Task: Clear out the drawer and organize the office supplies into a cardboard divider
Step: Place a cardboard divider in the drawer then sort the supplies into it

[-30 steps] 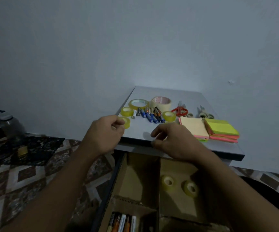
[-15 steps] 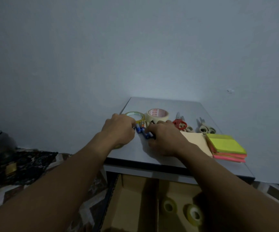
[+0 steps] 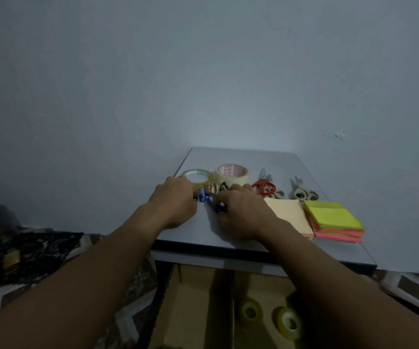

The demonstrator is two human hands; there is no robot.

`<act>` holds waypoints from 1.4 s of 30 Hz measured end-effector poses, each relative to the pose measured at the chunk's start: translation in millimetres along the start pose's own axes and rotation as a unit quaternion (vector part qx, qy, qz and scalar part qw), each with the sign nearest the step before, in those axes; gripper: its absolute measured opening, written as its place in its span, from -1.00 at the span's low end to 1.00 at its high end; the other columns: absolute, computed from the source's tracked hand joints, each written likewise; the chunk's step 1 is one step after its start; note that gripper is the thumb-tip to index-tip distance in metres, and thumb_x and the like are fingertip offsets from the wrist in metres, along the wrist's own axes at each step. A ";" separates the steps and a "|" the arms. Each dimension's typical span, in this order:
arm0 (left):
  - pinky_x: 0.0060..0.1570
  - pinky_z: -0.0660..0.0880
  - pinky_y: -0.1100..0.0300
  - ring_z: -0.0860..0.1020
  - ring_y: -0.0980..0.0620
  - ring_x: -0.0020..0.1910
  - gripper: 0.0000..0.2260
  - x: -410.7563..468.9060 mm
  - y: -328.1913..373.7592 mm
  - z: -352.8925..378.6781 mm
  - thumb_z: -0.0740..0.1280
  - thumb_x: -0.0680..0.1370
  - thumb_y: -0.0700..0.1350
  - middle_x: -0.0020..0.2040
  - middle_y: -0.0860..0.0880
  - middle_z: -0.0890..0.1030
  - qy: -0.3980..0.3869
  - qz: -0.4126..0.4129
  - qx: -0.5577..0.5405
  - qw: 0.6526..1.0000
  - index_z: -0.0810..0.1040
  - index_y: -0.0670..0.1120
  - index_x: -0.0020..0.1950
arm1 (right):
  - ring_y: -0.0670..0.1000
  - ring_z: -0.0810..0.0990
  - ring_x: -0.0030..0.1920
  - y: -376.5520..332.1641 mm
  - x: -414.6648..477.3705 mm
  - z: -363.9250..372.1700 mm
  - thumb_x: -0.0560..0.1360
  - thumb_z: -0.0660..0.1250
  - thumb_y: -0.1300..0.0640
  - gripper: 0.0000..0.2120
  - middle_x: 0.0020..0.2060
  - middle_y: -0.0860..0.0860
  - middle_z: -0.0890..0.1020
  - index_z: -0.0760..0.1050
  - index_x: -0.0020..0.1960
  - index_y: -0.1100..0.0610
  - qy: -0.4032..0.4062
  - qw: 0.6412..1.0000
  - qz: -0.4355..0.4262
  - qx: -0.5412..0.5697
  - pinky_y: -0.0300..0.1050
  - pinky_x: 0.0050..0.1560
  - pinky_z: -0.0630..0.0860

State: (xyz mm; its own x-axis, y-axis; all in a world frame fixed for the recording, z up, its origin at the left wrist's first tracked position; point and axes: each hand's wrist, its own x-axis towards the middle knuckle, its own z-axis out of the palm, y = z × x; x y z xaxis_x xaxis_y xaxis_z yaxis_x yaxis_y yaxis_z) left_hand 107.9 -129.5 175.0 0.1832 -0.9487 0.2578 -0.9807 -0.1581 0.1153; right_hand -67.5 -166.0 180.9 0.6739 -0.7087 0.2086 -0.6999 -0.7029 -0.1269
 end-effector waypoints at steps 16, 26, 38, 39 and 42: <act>0.02 0.50 0.05 0.54 -0.02 -0.07 -0.84 -35.7 9.9 -5.1 0.36 0.55 0.00 -0.11 0.03 0.53 0.044 0.036 -0.046 0.997 0.70 0.00 0.00 | 0.12 0.43 0.14 0.9 -1.9 5.8 0.57 0.22 -0.12 -0.76 0.08 0.06 0.58 0.52 0.13 -0.03 0.042 0.999 0.005 -0.016 0.17 0.15 0.44; 0.31 0.26 -0.06 0.53 0.05 -0.14 -0.80 -52.8 8.0 2.7 0.28 0.60 0.06 -0.13 0.08 0.61 0.063 0.058 0.007 0.996 0.66 0.03 -0.09 | 0.09 0.43 0.13 5.3 -2.3 5.3 0.59 0.22 -0.10 -0.76 0.11 0.02 0.63 0.60 0.15 -0.08 0.055 0.998 -0.009 -0.016 0.10 0.13 0.44; -0.26 0.40 0.16 0.44 0.07 -0.24 -0.94 -112.6 12.3 7.3 0.31 0.48 -0.11 -0.23 0.04 0.52 0.121 0.111 -0.115 0.980 0.53 -0.08 -0.17 | 0.08 0.44 0.07 0.1 -6.4 3.3 0.57 0.24 -0.05 -0.78 0.00 0.06 0.64 0.61 0.06 0.00 0.046 0.999 -0.012 -0.025 0.07 0.08 0.44; -0.28 0.42 0.15 0.43 0.10 -0.25 -0.94 -114.3 12.2 7.9 0.34 0.49 -0.11 -0.23 0.06 0.50 0.125 0.110 -0.115 0.979 0.51 -0.06 -0.17 | 0.09 0.44 0.07 -1.2 -6.7 3.2 0.57 0.24 -0.05 -0.79 -0.01 0.07 0.64 0.60 0.03 0.01 0.046 0.998 -0.014 -0.029 0.08 0.09 0.44; -0.24 0.41 0.18 0.42 0.10 -0.21 -0.86 -116.0 14.5 7.6 0.38 0.53 -0.08 -0.18 0.06 0.50 0.130 0.092 -0.106 0.982 0.45 -0.03 -0.16 | 0.10 0.46 0.06 -4.6 -7.3 3.3 0.55 0.23 -0.08 -0.78 -0.05 0.07 0.63 0.58 -0.01 0.01 0.045 0.998 -0.018 -0.040 0.07 0.08 0.43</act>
State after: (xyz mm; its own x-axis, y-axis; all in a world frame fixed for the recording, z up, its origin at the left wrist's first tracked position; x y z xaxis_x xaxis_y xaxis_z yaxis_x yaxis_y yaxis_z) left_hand 71.9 -23.8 139.4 0.0433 -0.8492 0.5263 -0.9678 0.0951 0.2331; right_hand -68.4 -157.8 176.8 0.6774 -0.6720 0.2992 -0.6948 -0.7181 -0.0399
